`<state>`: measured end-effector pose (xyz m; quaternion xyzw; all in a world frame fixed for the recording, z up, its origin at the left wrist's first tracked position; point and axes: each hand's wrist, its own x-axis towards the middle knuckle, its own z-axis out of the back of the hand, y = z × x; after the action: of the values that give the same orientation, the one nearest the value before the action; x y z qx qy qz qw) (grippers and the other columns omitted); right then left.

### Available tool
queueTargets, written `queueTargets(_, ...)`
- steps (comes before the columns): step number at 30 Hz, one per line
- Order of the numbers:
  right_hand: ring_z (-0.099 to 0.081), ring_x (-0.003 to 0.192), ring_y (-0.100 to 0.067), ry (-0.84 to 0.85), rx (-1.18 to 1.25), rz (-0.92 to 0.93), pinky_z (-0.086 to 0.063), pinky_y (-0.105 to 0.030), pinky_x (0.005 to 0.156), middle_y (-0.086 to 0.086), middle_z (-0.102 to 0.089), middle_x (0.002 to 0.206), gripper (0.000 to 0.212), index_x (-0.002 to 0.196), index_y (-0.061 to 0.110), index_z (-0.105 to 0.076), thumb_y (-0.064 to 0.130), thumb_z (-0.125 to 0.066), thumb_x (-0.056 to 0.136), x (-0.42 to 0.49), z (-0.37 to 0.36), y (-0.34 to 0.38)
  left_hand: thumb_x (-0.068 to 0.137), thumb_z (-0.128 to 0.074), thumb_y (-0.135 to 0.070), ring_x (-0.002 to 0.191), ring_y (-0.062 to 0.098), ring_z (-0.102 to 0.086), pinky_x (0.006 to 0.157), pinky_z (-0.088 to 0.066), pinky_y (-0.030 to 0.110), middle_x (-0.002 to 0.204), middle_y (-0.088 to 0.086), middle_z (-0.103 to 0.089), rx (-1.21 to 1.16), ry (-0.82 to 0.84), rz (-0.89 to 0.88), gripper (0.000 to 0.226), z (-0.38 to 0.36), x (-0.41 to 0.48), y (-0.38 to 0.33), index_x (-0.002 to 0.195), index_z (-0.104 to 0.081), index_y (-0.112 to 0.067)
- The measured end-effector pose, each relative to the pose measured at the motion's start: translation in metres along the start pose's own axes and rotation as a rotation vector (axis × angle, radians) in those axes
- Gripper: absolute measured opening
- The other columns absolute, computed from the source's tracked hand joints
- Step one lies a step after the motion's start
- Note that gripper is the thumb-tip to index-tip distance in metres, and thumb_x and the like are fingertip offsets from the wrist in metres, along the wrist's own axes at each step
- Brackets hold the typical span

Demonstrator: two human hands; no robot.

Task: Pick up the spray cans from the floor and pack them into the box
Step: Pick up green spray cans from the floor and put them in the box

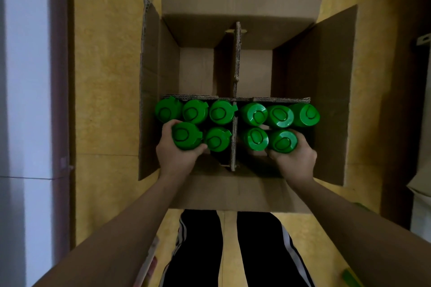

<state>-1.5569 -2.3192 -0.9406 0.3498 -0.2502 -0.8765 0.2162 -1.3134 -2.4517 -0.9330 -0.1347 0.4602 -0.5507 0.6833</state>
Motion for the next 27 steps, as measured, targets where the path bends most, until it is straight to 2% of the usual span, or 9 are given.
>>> queueTargets(4,-0.065,0.111,-0.022,0.018,0.027,-0.027,-0.052,-0.033,0.094,-0.004,-0.07,0.117,0.073,0.133,0.011,-0.057,0.019,-0.092,0.068,0.001,-0.004,-0.003,0.062,-0.091,-0.008,0.112,0.01,-0.052,0.08,-0.039,0.008,0.11,-0.022,-0.048,-0.03,-0.014,0.065,0.079,-0.005,-0.003,0.004,0.117,-0.043,-0.038)
queueTargets(8,-0.064,0.112,-0.021,0.003,0.05,-0.034,-0.053,-0.043,0.1,-0.004,-0.07,0.118,0.072,0.133,0.011,-0.057,0.017,-0.091,0.069,-0.001,-0.006,-0.005,0.062,-0.091,-0.009,0.108,0.01,-0.05,0.076,-0.037,0.009,0.112,-0.017,-0.046,-0.067,-0.064,0.135,0.083,-0.012,-0.003,0.003,0.12,-0.038,-0.038)
queueTargets(13,-0.062,0.105,-0.012,-0.002,0.086,-0.041,-0.051,-0.029,0.093,0.006,-0.064,0.109,0.072,0.133,0.012,-0.058,0.013,-0.089,0.069,0.0,-0.008,-0.002,0.061,-0.089,-0.006,0.112,0.011,-0.049,0.083,-0.04,0.015,0.111,-0.023,-0.043,-0.08,-0.051,0.165,0.086,-0.02,0.002,0.005,0.117,-0.034,-0.04)
queueTargets(15,-0.061,0.105,-0.011,0.006,0.092,-0.045,-0.048,-0.022,0.09,0.006,-0.065,0.11,0.072,0.135,0.012,-0.058,0.013,-0.089,0.07,0.003,-0.008,-0.002,0.06,-0.088,-0.001,0.116,0.013,-0.048,0.089,-0.043,0.021,0.114,-0.019,-0.044,-0.066,-0.022,0.188,0.087,-0.024,0.005,0.006,0.117,-0.034,-0.039)
queueTargets(19,-0.061,0.107,-0.012,0.028,0.107,-0.065,-0.049,-0.026,0.094,0.004,-0.066,0.112,0.071,0.135,0.014,-0.057,0.014,-0.089,0.072,0.006,-0.008,-0.002,0.062,-0.085,0.005,0.121,0.018,-0.049,0.1,-0.049,0.033,0.127,-0.005,-0.046,-0.046,0.005,0.208,0.084,-0.03,0.005,0.01,0.115,-0.036,-0.036)
queueTargets(27,-0.06,0.106,-0.012,0.094,0.067,-0.064,-0.049,-0.028,0.093,0.002,-0.065,0.113,0.077,0.135,0.015,-0.053,0.021,-0.092,0.069,0.008,-0.004,-0.002,0.062,-0.092,-0.006,0.122,0.01,-0.039,0.103,-0.033,0.025,0.133,-0.007,-0.038,0.08,0.054,0.126,0.088,-0.028,0.009,0.016,0.122,-0.033,-0.033)
